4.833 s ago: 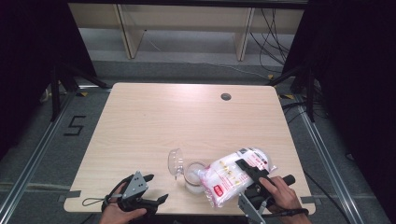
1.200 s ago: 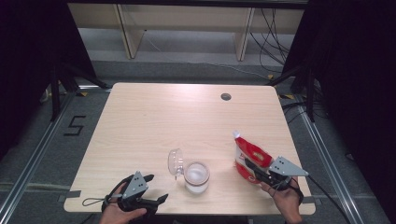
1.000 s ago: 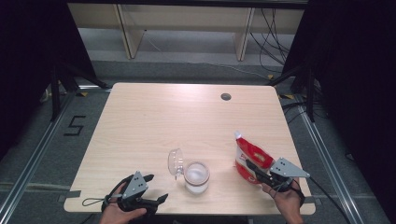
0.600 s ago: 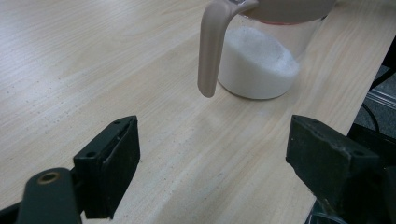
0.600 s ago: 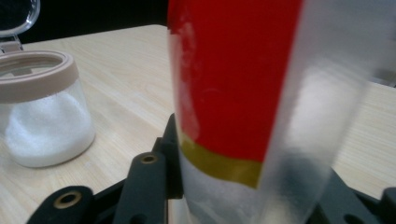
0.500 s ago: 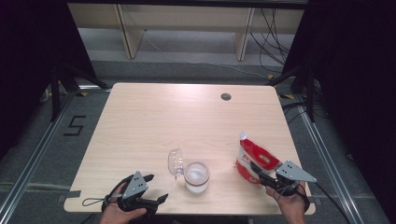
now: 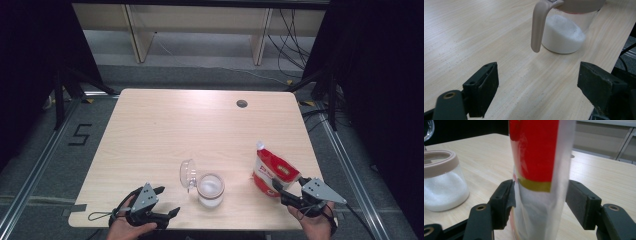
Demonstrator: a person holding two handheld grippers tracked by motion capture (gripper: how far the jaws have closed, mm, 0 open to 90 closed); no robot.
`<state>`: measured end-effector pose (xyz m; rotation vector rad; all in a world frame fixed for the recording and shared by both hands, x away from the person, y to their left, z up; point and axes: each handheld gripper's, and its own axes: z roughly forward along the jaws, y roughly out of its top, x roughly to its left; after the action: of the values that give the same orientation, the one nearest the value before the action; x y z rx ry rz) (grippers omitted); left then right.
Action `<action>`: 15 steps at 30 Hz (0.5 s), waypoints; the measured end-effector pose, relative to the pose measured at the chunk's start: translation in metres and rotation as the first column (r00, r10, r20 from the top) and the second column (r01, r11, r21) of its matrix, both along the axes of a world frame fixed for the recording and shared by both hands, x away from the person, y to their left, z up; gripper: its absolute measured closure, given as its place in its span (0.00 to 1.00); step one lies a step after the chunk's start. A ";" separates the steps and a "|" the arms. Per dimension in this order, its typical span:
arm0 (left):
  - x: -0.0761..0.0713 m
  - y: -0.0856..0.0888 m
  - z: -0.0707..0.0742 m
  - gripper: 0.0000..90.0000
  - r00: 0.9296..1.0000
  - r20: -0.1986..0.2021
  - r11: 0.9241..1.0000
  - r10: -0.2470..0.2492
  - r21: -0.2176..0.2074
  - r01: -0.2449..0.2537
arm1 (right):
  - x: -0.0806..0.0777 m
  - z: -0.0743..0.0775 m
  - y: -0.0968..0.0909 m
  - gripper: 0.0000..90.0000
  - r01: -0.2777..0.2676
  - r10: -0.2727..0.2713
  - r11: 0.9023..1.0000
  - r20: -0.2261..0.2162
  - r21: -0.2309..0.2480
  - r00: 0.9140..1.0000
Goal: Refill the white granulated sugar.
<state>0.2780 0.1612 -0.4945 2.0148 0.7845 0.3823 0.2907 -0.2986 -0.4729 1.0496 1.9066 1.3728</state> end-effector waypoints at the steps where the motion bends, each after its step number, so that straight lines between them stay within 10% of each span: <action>1: 0.000 0.000 0.000 0.19 1.000 -0.003 1.000 -0.003 0.001 0.003 | 0.000 0.000 -0.002 0.44 -0.008 0.008 1.000 0.004 -0.011 1.000; 15: 0.003 0.002 0.000 0.19 1.000 -0.004 1.000 0.016 -0.004 -0.016 | -0.021 0.001 -0.006 0.40 0.036 -0.037 0.999 -0.043 -0.022 0.998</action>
<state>0.2810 0.1636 -0.4941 2.0070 0.8040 0.3863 0.2701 -0.3045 -0.4714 1.1069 1.9190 1.3173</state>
